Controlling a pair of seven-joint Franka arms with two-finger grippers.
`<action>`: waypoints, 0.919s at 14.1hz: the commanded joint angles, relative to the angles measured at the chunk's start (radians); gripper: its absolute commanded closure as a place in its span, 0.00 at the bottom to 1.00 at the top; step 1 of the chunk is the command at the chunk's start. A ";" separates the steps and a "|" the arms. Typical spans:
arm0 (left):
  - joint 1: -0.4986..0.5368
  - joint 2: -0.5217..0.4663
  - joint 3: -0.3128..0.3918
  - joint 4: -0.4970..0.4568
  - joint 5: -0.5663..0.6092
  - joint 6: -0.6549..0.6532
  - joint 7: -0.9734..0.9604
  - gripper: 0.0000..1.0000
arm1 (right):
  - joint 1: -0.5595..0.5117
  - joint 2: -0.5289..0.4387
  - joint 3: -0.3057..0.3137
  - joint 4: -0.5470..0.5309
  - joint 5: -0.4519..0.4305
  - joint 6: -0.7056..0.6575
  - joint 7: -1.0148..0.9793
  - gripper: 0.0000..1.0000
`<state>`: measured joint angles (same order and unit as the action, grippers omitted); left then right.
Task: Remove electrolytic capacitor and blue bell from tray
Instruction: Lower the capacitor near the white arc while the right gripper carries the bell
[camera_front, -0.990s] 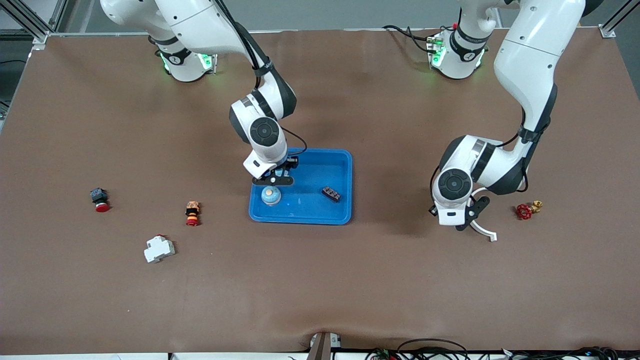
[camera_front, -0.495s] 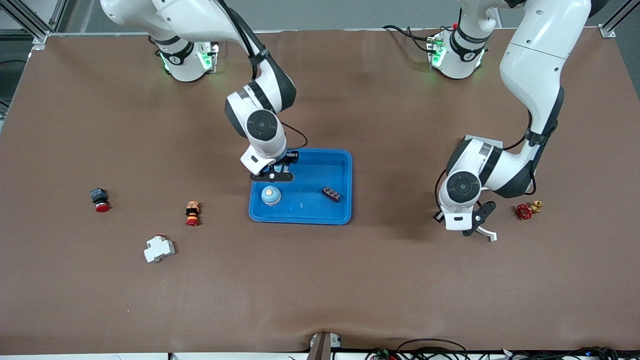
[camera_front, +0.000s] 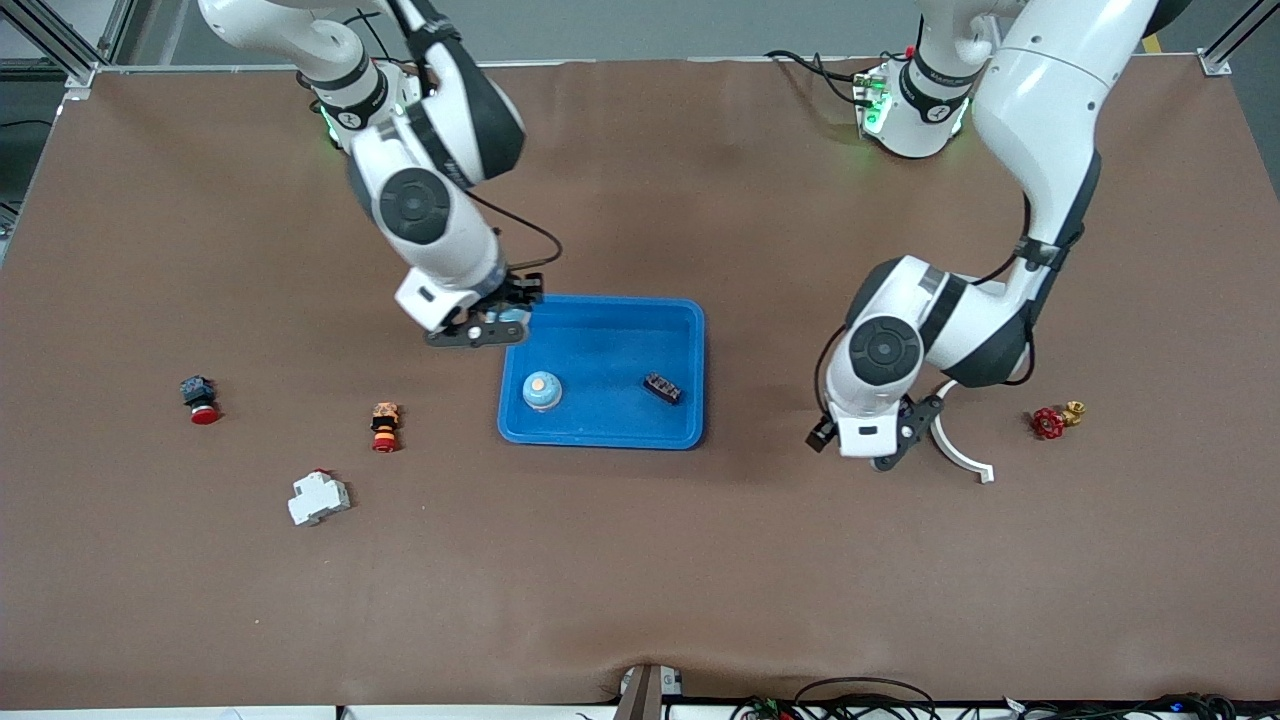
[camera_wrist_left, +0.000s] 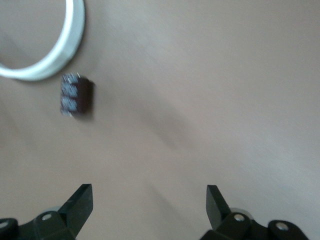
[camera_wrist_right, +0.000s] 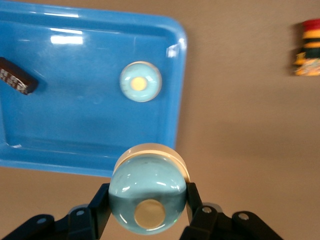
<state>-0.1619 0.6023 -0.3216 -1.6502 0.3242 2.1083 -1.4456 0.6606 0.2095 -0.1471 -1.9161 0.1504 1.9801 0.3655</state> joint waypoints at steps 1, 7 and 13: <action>-0.060 0.031 0.001 0.072 -0.016 -0.024 -0.096 0.00 | -0.114 -0.113 0.012 -0.086 -0.003 -0.043 -0.178 0.88; -0.183 0.126 0.001 0.203 -0.017 -0.010 -0.266 0.00 | -0.378 -0.196 0.012 -0.169 -0.098 -0.092 -0.546 0.87; -0.266 0.200 0.009 0.276 -0.017 0.111 -0.404 0.00 | -0.562 -0.208 0.012 -0.222 -0.180 -0.076 -0.784 0.87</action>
<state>-0.4116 0.7742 -0.3222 -1.4131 0.3186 2.1763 -1.8120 0.1505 0.0439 -0.1557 -2.0934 -0.0032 1.8888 -0.3470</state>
